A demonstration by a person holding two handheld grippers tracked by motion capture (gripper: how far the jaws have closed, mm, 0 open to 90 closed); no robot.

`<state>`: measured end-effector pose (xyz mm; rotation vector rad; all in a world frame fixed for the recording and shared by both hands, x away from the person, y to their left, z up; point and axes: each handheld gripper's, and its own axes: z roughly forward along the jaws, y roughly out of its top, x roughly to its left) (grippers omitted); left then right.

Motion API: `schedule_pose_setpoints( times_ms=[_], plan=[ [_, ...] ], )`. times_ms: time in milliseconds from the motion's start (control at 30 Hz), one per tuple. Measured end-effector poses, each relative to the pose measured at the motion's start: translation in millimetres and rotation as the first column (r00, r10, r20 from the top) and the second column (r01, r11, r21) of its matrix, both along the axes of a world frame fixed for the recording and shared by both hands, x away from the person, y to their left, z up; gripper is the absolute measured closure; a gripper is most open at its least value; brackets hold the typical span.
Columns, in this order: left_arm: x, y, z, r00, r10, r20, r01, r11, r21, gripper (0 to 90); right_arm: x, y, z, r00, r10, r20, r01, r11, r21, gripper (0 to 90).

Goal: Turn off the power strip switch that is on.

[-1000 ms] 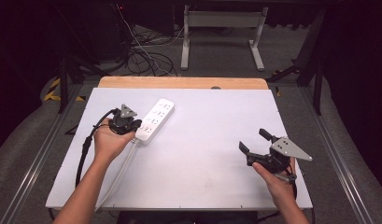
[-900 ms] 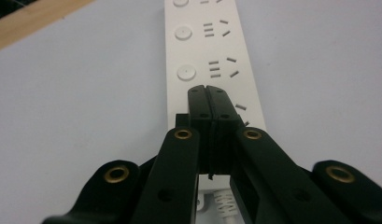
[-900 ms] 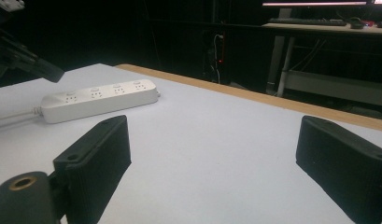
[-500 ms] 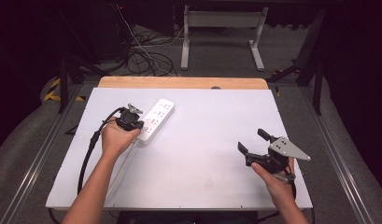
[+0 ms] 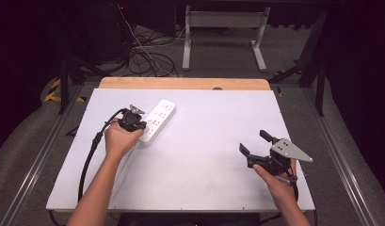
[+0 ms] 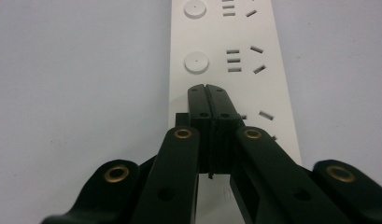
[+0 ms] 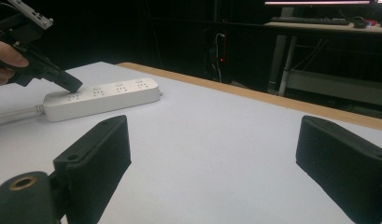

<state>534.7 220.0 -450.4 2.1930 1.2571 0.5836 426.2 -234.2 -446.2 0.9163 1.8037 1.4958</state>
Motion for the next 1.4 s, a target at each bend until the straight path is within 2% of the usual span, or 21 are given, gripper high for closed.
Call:
schedule_pose_setpoints(
  times_ms=[133,333,633,1000,1133,1200,1233,1400],
  plan=[
    [0.1,-0.3,-0.4,1.0000,0.002,-0.007,-0.002,1.0000,-0.009,90.0,-0.9,-0.1,0.4,1.0000,0.002,0.001,-0.002,1.000,0.005,10.2],
    [0.0,1.1,0.1,1.0000,0.001,-0.008,-0.001,1.0000,0.003,90.0,-0.8,-1.5,0.5,1.0000,-0.001,0.002,0.001,1.000,0.006,10.2],
    [0.1,3.4,-0.8,0.9999,0.011,-0.013,-0.012,0.9997,-0.024,90.0,-0.7,-0.3,0.4,1.0000,0.000,0.004,0.000,1.000,0.003,10.2],
    [1.2,0.6,0.6,0.9995,0.018,-0.024,-0.019,0.9998,-0.005,90.0,-1.0,1.2,0.7,1.0000,0.006,0.000,-0.006,1.000,0.003,10.2],
    [2.7,2.6,1.3,0.9989,0.025,-0.039,-0.026,0.9994,-0.023,90.0,-0.8,0.8,0.8,1.0000,0.005,0.006,-0.005,1.000,0.002,10.2],
    [2.1,1.3,1.5,0.9991,0.018,-0.038,-0.018,0.9998,-0.010,90.0,-1.3,1.0,1.1,1.0000,0.005,0.007,-0.005,1.000,0.002,10.2],
    [2.1,1.1,1.7,0.9987,0.013,-0.049,-0.014,0.9997,-0.021,90.0,-1.3,1.0,1.1,1.0000,0.005,0.007,-0.005,1.000,0.002,10.2],
    [2.7,-0.3,2.2,0.9987,0.009,-0.051,-0.010,0.9999,-0.010,90.0,-2.0,1.5,1.9,0.9999,0.008,0.008,-0.008,1.000,0.004,10.2]
  ],
)
